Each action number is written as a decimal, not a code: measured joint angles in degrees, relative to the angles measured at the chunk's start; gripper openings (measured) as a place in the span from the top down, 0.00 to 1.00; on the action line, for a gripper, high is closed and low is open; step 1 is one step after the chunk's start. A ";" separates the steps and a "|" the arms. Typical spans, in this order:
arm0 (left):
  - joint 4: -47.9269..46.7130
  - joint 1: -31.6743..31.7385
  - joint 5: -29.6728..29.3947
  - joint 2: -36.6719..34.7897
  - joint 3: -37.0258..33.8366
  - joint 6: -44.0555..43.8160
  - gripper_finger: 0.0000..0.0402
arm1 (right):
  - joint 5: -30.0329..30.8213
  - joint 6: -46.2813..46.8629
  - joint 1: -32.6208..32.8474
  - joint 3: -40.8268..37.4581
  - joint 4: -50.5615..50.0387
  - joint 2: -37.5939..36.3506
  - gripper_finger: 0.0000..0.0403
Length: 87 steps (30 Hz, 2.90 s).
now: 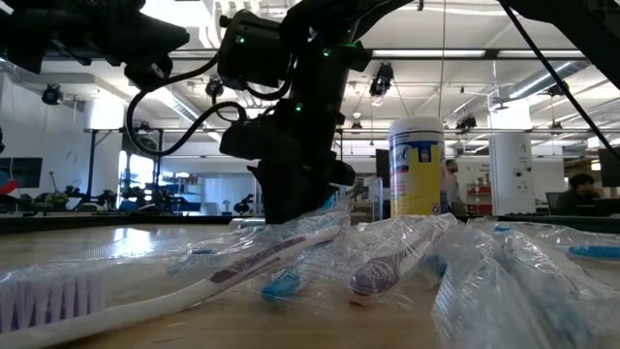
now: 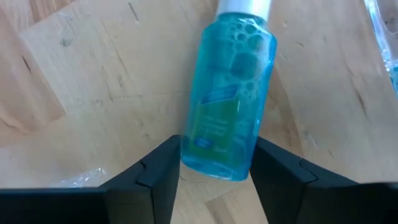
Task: Pick & Place toothbrushing station
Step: Put the blue mouthwash into the transparent organizer
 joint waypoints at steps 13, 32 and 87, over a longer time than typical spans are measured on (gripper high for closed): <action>-0.77 0.00 0.00 0.04 -0.11 -0.22 0.91 | 2.87 -1.64 0.02 -0.15 0.99 -0.17 0.59; -1.68 0.00 0.00 0.09 -0.11 -0.42 0.91 | 4.96 -8.55 -0.66 -0.16 4.94 -0.38 0.74; -1.75 0.00 -0.02 0.22 -0.11 0.79 0.91 | 3.03 -52.97 1.05 4.46 3.29 -2.64 0.46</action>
